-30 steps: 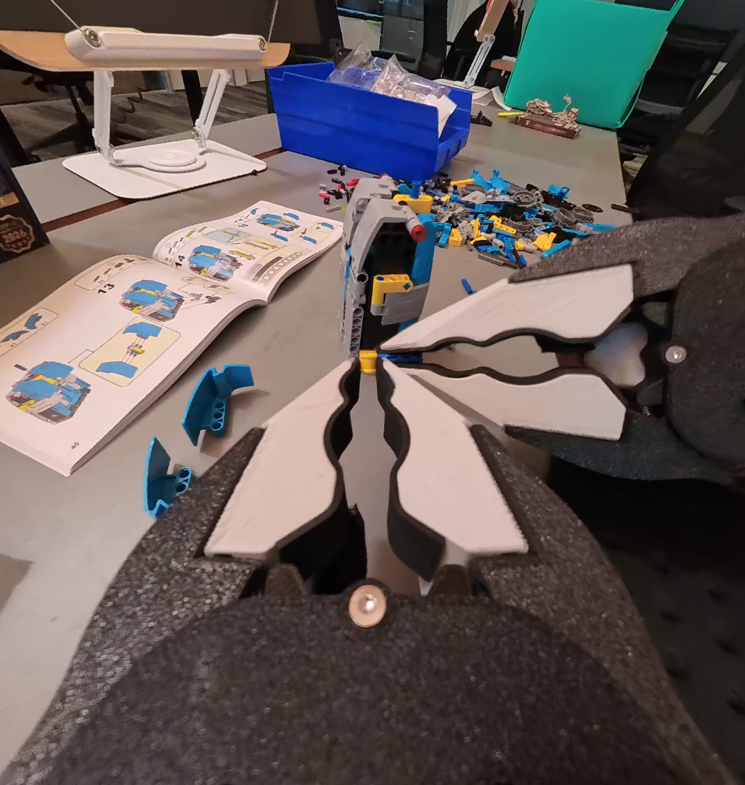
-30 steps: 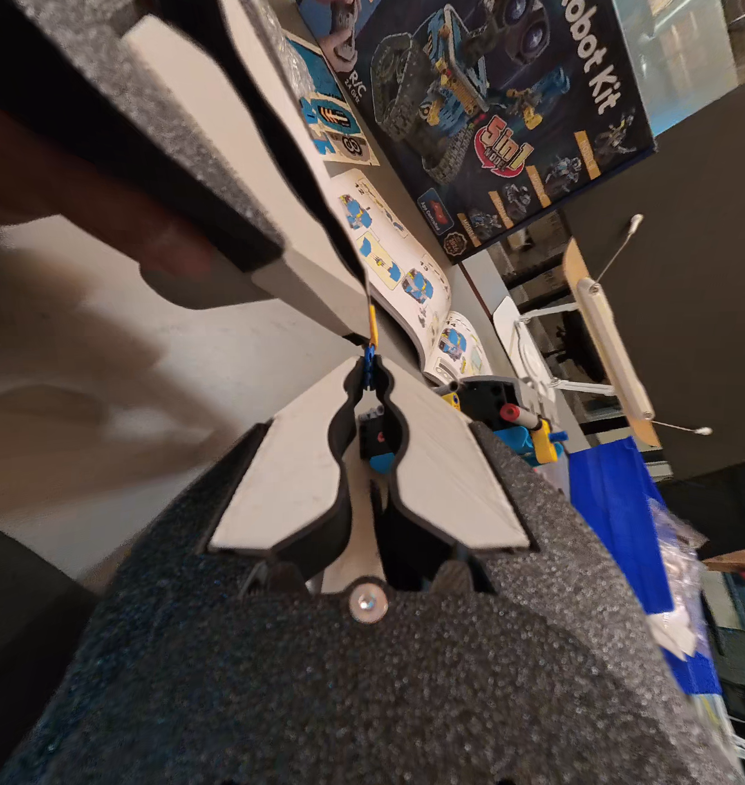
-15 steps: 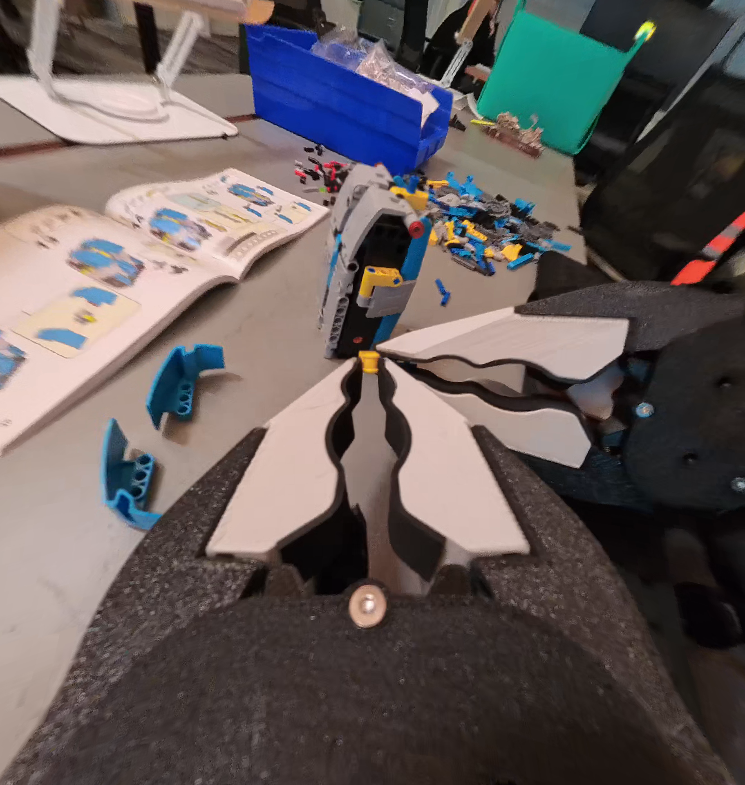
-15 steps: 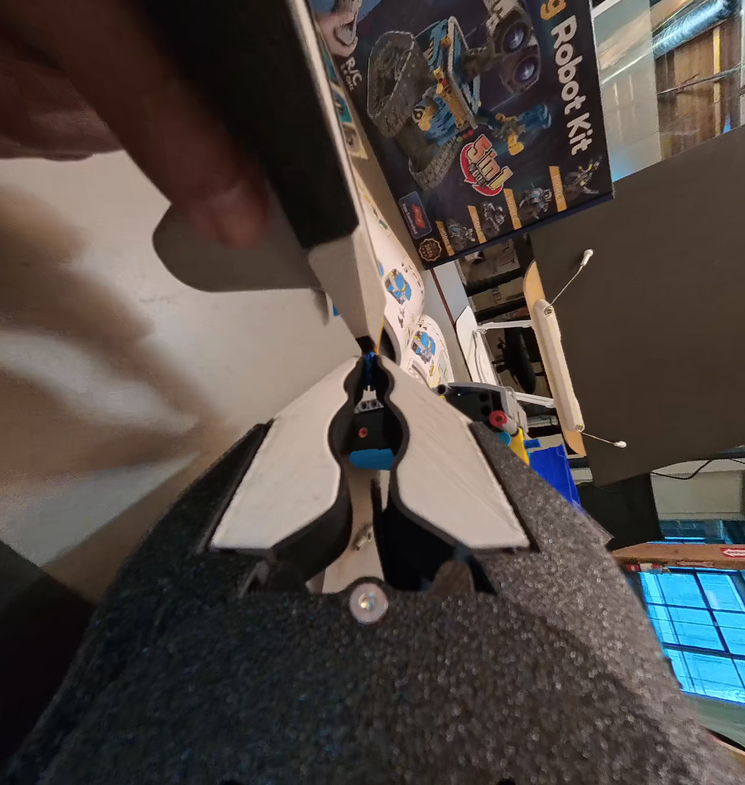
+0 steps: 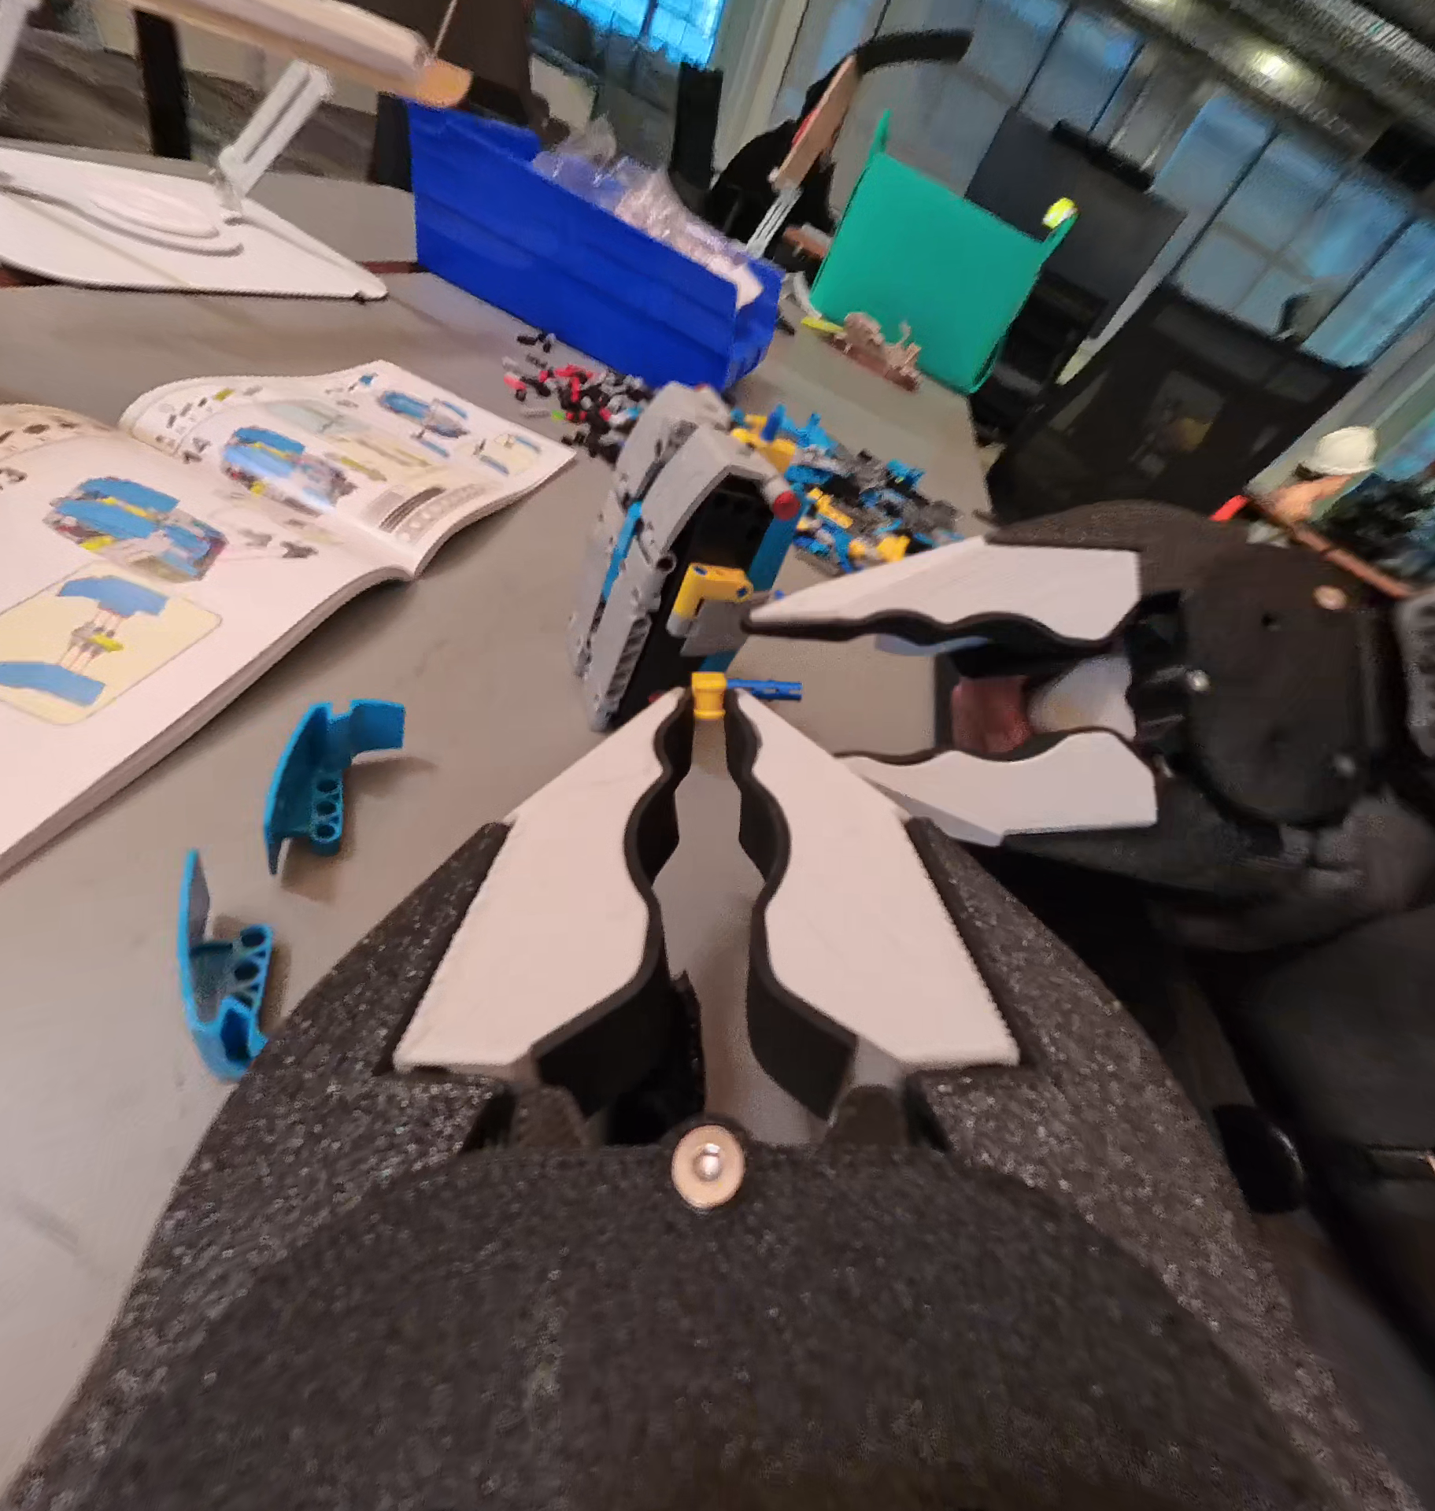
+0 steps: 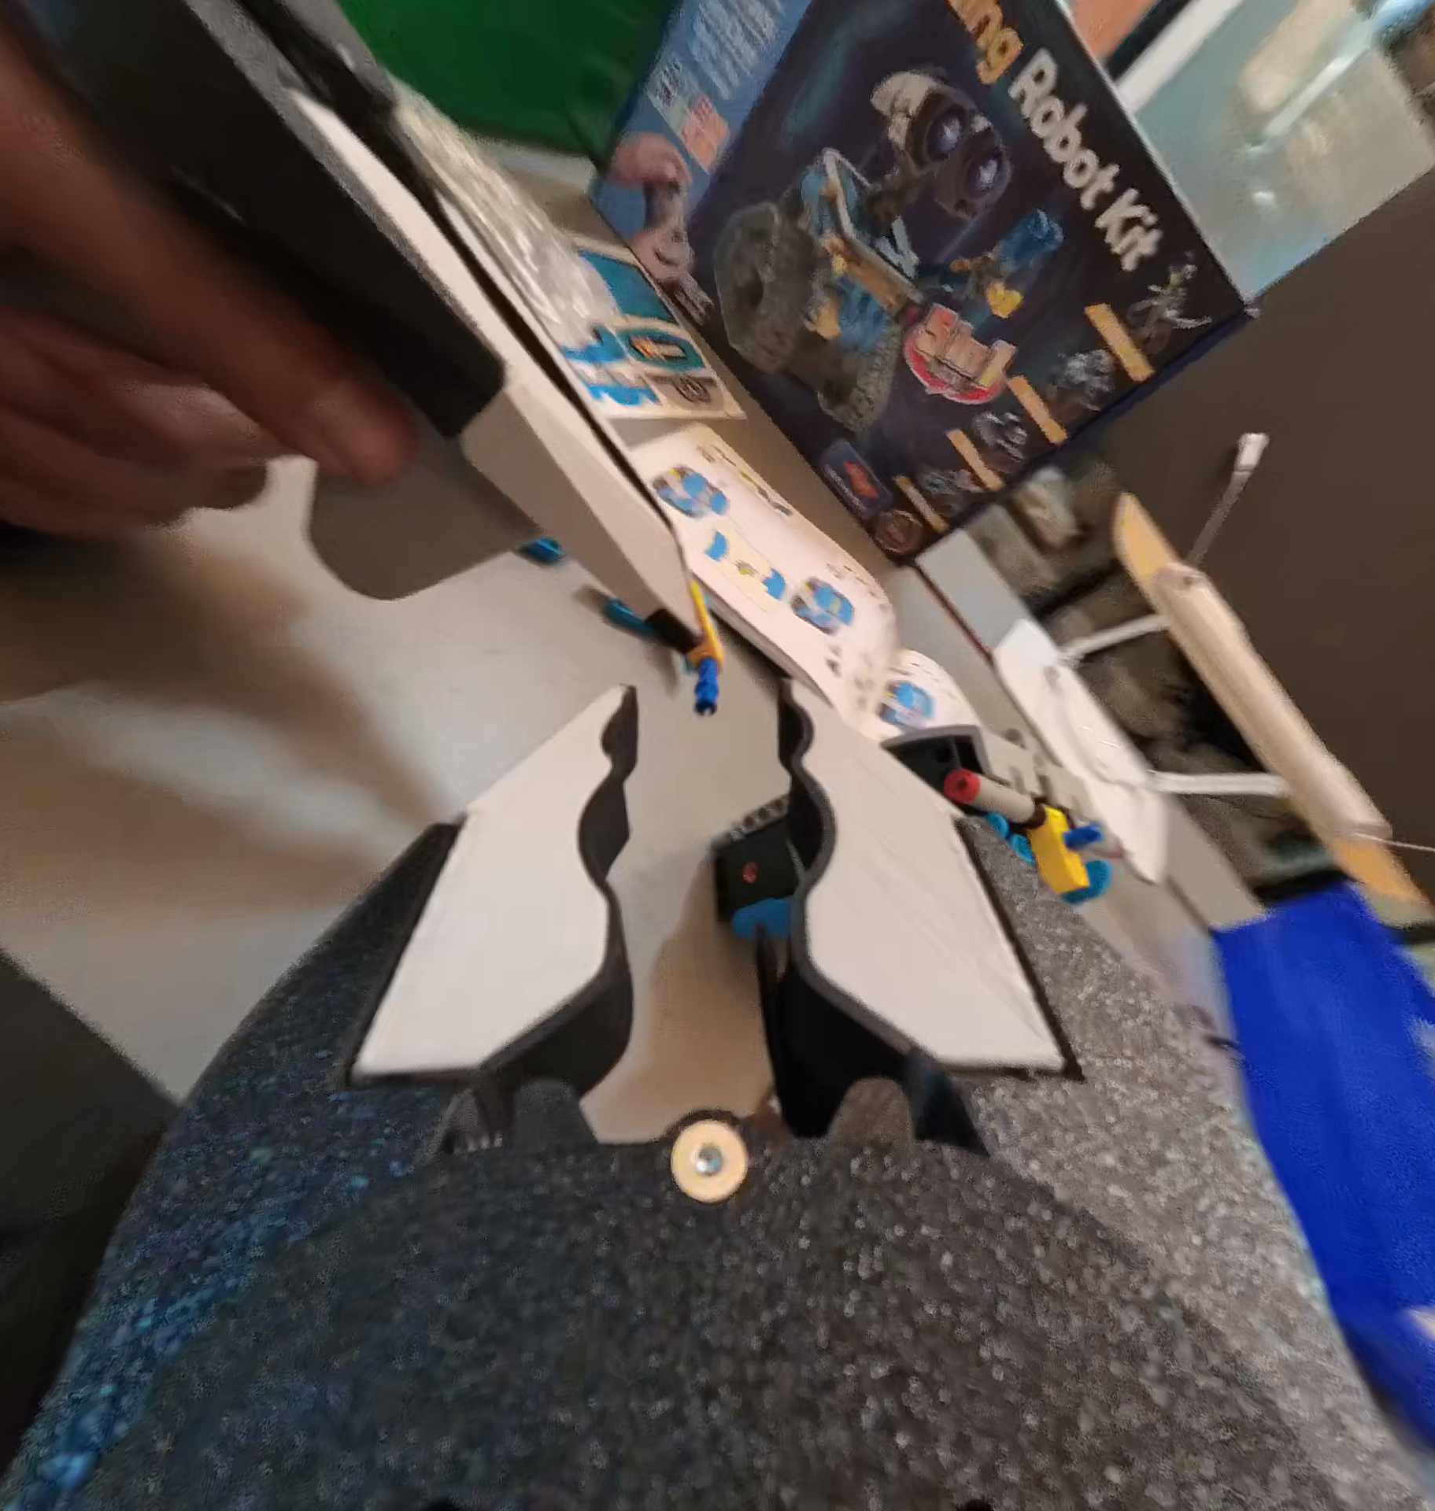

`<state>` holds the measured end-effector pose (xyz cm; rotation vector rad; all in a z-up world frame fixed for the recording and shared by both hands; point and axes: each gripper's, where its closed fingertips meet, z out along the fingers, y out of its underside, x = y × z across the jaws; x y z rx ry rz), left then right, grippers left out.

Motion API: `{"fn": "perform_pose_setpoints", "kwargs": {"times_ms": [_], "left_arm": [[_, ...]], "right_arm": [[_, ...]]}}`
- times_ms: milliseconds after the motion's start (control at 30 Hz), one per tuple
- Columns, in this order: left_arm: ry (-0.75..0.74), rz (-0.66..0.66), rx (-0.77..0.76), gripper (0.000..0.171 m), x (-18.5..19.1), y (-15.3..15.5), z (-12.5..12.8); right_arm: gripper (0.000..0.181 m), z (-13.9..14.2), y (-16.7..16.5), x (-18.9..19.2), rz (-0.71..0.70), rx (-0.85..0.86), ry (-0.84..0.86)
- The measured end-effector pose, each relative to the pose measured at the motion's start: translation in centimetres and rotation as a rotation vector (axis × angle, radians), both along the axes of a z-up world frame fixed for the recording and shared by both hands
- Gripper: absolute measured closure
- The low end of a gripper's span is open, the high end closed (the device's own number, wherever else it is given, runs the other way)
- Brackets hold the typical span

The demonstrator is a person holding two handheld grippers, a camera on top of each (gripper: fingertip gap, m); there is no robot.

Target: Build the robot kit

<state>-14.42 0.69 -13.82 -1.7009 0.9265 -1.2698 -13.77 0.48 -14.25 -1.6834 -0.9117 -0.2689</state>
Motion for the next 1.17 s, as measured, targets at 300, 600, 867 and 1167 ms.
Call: {"fn": "perform_pose_setpoints", "kwargs": {"times_ms": [300, 600, 867, 1167], "left_arm": [[-0.274, -0.319, 0.170, 0.165, -0.2, -5.3, 4.6], [-0.299, -0.378, 0.172, 0.165, 0.2, -7.3, 4.9], [-0.301, -0.429, 0.164, 0.165, 0.0, -8.2, 4.8], [-0.304, -0.406, 0.241, 0.167, -0.3, -8.3, 5.6]], "right_arm": [[0.125, 5.9, -6.4, -0.2, 0.690, -0.389, 0.857], [0.146, 5.2, -7.1, -1.3, 0.762, -0.478, 0.867], [0.150, 4.9, -7.9, -1.7, 0.824, -0.529, 0.853], [0.150, 3.8, -7.5, -1.7, 0.789, -0.525, 0.771]]}}
